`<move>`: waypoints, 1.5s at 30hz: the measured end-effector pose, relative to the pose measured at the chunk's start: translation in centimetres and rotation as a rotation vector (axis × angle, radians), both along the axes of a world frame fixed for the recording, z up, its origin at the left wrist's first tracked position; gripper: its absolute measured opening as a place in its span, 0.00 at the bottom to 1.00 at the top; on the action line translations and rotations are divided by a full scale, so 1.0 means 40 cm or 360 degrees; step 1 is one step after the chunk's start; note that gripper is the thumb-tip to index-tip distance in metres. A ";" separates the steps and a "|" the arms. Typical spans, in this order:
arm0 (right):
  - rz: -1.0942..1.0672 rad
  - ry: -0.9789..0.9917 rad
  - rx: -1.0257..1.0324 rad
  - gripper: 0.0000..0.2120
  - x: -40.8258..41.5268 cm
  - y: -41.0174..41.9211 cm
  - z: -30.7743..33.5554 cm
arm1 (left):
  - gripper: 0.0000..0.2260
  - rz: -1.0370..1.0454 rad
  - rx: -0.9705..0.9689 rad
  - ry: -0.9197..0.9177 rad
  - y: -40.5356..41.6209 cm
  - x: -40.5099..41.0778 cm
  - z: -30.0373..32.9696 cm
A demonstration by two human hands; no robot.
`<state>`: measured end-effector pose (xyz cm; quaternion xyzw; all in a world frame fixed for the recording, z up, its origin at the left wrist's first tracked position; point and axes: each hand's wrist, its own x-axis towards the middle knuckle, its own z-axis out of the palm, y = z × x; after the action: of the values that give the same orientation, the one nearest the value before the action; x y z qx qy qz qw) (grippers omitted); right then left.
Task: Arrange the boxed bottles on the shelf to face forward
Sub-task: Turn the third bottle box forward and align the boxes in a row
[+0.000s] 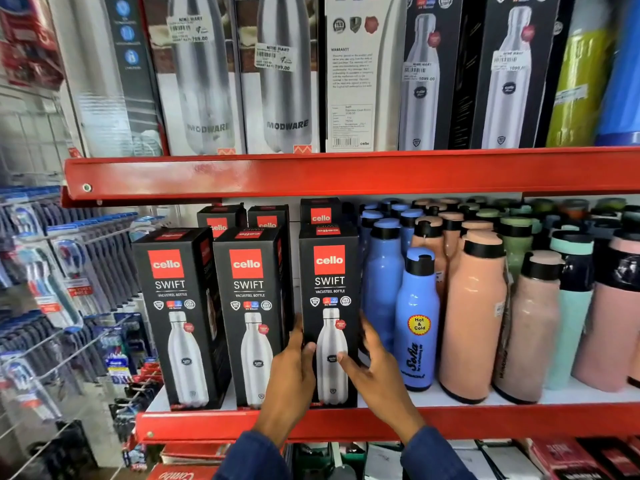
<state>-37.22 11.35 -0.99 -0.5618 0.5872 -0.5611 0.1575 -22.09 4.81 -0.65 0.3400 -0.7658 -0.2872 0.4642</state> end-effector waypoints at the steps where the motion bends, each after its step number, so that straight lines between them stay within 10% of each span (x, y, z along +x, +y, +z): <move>1: -0.0010 0.0004 0.0009 0.35 -0.001 0.003 -0.005 | 0.22 0.0002 0.0016 -0.0004 0.006 0.001 -0.006; 45: -0.0337 -0.0065 0.0158 0.29 0.039 0.089 -0.102 | 0.23 0.0121 0.0112 -0.0131 0.118 0.058 -0.059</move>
<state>-35.64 14.93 -5.06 -0.4765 0.6671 -0.5561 0.1369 -19.77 9.52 -3.00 0.3965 -0.7603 -0.2820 0.4304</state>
